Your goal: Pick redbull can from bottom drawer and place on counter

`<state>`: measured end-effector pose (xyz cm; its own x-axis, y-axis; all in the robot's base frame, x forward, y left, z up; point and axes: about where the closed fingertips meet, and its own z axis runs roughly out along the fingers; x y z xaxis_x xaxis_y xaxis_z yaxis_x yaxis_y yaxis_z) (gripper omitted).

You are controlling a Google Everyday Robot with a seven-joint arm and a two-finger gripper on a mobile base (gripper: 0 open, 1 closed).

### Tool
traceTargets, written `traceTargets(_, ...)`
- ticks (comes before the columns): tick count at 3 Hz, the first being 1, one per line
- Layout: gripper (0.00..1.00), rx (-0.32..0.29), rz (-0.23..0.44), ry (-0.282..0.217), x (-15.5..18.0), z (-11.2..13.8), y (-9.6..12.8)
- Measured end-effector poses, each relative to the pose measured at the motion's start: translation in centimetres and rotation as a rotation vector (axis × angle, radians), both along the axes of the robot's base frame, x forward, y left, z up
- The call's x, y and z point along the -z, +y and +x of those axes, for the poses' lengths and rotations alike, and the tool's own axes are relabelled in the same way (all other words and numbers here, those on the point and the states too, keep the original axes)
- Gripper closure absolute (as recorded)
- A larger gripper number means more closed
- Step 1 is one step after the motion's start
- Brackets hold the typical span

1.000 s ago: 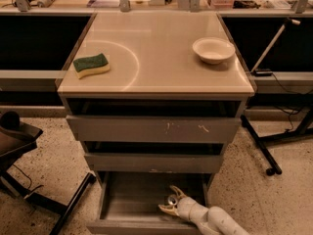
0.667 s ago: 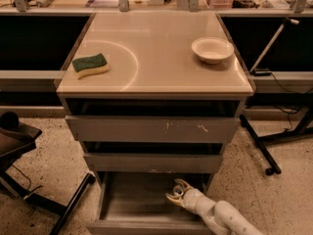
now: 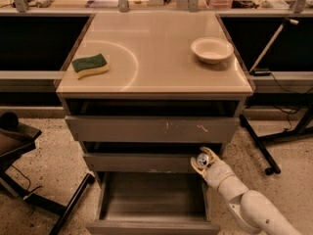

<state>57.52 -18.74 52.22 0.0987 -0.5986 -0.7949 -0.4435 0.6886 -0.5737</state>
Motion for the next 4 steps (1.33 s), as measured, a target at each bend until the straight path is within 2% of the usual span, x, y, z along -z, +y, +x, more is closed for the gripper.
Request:
traceTargets(1, 1.0, 0.017, -0.077, -0.034, -3.3, -1.0, 0.4)
traceTargets(2, 1.0, 0.017, -0.077, -0.033, -3.2, -1.0, 0.4)
traceTargets(3, 1.0, 0.064, -0.076, 0.012, -4.6, -0.1, -1.6)
traceTargets(4, 1.0, 0.266, -0.061, 0.076, -9.0, 0.8, -9.3)
